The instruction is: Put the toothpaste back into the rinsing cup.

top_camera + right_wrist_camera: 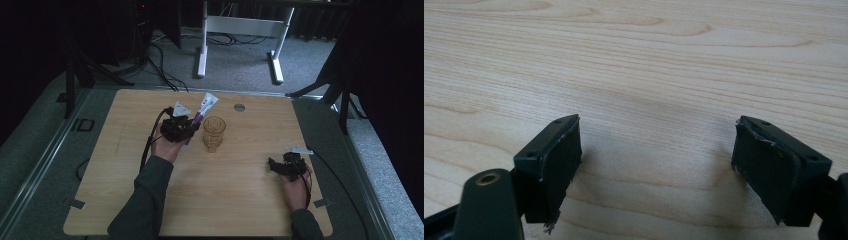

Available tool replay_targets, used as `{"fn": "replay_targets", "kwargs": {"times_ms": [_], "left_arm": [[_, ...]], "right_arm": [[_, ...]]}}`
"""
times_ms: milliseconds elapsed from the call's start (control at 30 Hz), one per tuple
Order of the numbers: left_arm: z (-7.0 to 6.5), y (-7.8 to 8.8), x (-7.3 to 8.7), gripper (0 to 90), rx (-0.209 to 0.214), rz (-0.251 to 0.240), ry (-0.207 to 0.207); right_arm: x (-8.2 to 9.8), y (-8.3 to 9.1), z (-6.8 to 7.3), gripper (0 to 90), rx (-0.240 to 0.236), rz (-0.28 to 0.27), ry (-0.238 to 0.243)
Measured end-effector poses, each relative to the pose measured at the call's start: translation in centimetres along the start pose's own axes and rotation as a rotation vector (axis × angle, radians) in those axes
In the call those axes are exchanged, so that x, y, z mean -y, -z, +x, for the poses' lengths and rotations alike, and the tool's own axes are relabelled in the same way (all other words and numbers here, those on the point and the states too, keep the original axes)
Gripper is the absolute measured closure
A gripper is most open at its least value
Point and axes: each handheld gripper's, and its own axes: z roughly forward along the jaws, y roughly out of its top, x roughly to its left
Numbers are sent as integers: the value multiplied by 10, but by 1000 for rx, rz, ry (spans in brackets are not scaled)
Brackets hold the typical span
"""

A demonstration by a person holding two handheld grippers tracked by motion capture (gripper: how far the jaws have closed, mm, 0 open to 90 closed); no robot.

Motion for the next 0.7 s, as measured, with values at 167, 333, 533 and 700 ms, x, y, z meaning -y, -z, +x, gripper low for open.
{"fn": "replay_targets", "kwargs": {"times_ms": [167,333,533,700], "left_arm": [[0,-1,-2,740,-1,-13,6],[0,-3,-3,740,0,-15,9],[0,-6,-5,740,2,-25,15],[-2,-7,-7,740,2,-36,13]], "right_arm": [[0,0,0,195,0,0,0],[0,0,0,195,0,0,1],[0,0,0,195,0,0,0],[0,0,0,195,0,0,0]]}}
